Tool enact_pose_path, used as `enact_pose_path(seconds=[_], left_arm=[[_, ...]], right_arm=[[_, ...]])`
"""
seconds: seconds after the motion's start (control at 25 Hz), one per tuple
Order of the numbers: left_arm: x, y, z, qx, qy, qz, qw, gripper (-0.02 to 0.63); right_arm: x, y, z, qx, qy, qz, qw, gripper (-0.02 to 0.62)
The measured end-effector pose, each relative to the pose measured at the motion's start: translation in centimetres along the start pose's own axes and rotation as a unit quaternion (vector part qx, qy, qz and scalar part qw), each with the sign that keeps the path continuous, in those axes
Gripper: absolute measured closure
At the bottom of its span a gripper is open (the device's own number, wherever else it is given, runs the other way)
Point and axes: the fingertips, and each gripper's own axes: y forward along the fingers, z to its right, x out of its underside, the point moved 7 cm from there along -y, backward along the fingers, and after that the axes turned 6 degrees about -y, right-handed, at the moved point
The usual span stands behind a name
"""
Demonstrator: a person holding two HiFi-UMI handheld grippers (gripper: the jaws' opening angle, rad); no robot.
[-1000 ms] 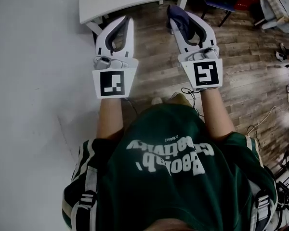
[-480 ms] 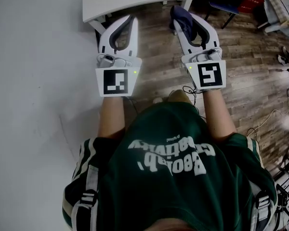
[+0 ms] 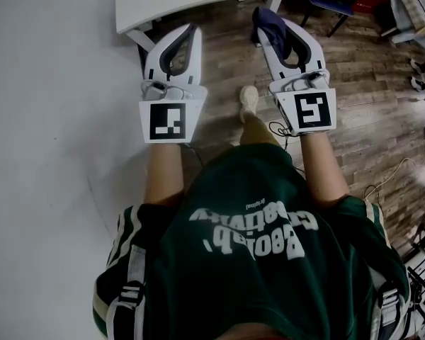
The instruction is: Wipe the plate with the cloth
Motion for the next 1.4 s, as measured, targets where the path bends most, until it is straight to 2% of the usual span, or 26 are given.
enact_pose_path(seconds=[0.24, 0.4, 0.52, 0.72, 0.92, 1.2, 1.4], left_arm=[[1.7, 2.6, -0.6, -0.004, -0.003, -0.013, 0.9999, 0.604], [1.3, 6.9, -2.5, -0.002, 0.007, -0.017, 0.9998, 0.603], [1.9, 8.9, -3.6, -0.012, 0.004, -0.018, 0.9998, 0.604], [2.9, 12.8, -4.9, -0.026, 0.032, -0.020, 0.9990, 0.604], [3.3, 15.2, -6.6, -0.046, 0.028, -0.015, 0.9984, 0.604], [7.2, 27.1, -12.6, -0.059, 0.012, -0.025, 0.9979, 0.604], [8.3, 31.0, -13.2, -0.078, 0.001, -0.043, 0.9960, 0.604]], right_arm=[[1.9, 2.3, 1.3, 0.000, 0.006, -0.006, 1.000, 0.489], [2.4, 6.7, 4.1, -0.002, 0.014, 0.010, 1.000, 0.488], [3.3, 8.8, 5.0, -0.011, 0.013, 0.019, 1.000, 0.488], [5.2, 12.7, 7.8, -0.020, 0.015, 0.027, 0.999, 0.488], [5.8, 15.8, 9.4, -0.031, 0.010, 0.046, 0.998, 0.488], [10.8, 27.8, 15.1, -0.050, 0.006, 0.030, 0.998, 0.487], [12.5, 31.3, 18.4, -0.058, 0.017, 0.046, 0.997, 0.488]])
